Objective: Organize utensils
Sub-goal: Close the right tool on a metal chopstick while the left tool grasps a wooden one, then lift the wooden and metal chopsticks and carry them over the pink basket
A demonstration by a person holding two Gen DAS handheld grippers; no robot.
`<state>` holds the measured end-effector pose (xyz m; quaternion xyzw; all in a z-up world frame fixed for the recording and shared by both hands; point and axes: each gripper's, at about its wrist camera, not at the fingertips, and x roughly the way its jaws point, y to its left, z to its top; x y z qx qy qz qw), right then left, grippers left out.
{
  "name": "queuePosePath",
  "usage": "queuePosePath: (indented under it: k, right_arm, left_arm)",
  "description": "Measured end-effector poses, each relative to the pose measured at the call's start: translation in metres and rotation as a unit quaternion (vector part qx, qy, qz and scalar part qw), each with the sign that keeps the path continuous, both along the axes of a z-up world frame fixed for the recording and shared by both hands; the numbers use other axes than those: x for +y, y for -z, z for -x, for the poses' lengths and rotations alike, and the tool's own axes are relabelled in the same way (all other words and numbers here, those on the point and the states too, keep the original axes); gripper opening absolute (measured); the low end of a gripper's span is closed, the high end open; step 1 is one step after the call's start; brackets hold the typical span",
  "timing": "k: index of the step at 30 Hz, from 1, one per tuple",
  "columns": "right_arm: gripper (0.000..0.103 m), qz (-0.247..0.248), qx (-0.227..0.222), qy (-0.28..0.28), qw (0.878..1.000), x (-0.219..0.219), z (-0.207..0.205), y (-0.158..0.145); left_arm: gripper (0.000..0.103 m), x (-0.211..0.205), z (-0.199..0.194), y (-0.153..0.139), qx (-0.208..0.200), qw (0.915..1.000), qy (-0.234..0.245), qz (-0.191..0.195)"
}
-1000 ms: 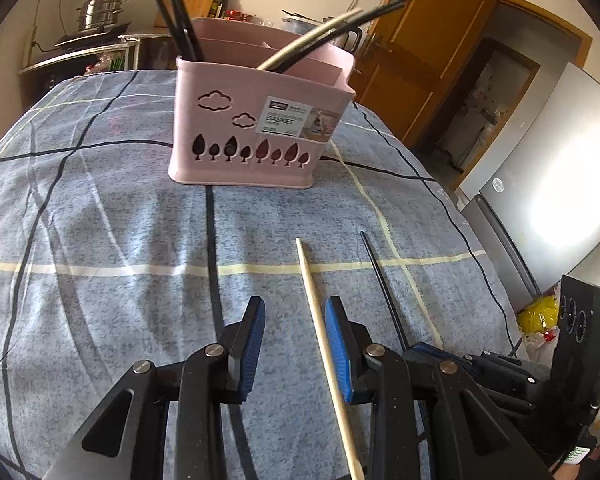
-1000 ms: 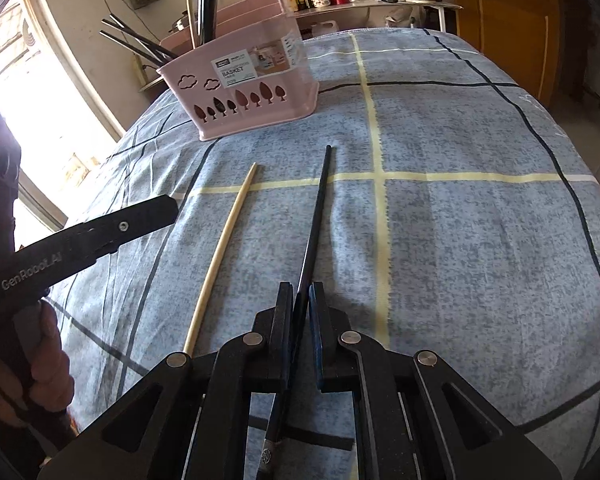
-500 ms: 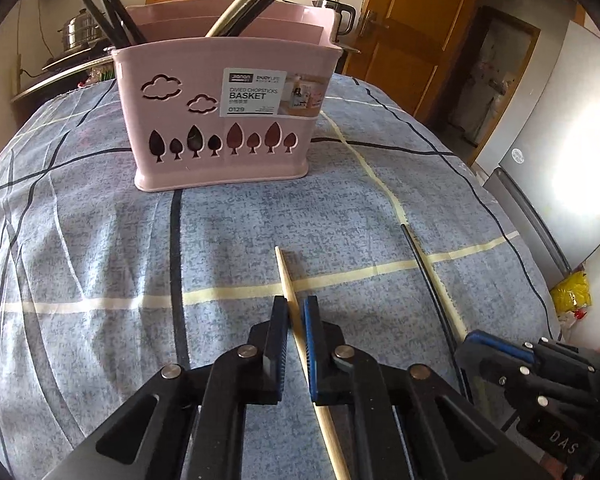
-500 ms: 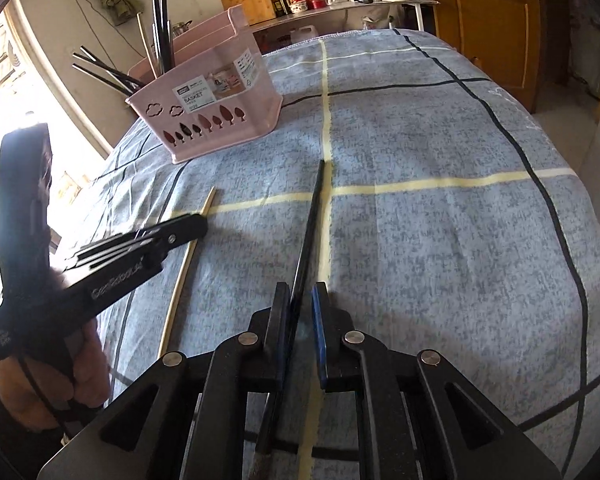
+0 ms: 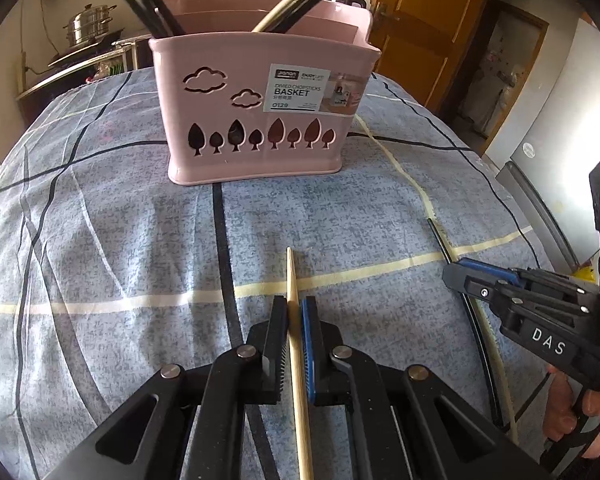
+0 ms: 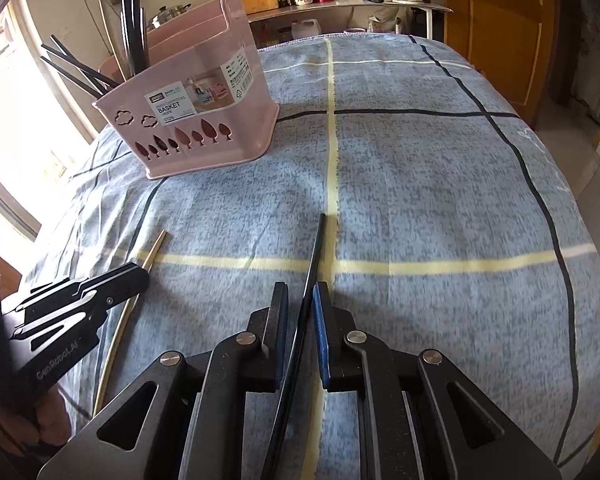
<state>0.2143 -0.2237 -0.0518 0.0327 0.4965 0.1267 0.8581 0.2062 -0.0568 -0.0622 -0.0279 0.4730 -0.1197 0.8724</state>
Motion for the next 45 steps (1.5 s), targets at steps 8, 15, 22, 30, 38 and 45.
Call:
queuePosePath:
  k: [8,15,22,30,38,45]
  right_arm:
    - [0.013,0.003,0.016,0.004,1.000,0.005,-0.018,0.001]
    - [0.006,-0.006,0.018,0.004,1.000,0.004,-0.019,-0.001]
    - [0.005,-0.035,-0.018,-0.003,0.999,0.002,-0.009,-0.032]
    - [0.005,-0.057,-0.082,-0.008,0.995,0.001,-0.003,-0.091]
    - [0.005,-0.064,-0.144,-0.006,0.987,-0.004,0.003,-0.140]
    - [0.005,-0.068,-0.179,-0.003,0.981,-0.006,0.014,-0.162]
  left_arm:
    - [0.006,-0.010,-0.020,-0.001,0.011,0.9988,0.034,-0.033]
    - [0.005,-0.016,-0.026,-0.006,0.013,0.9984,0.040,-0.036]
    - [0.005,-0.003,-0.020,-0.056,-0.043,0.9984,0.036,-0.010]
    - [0.005,0.015,-0.011,-0.121,-0.102,0.9942,0.028,0.022]
    - [0.005,0.024,-0.002,-0.165,-0.145,0.9887,0.021,0.031]
    - [0.005,0.030,0.005,-0.168,-0.147,0.9884,0.015,0.033]
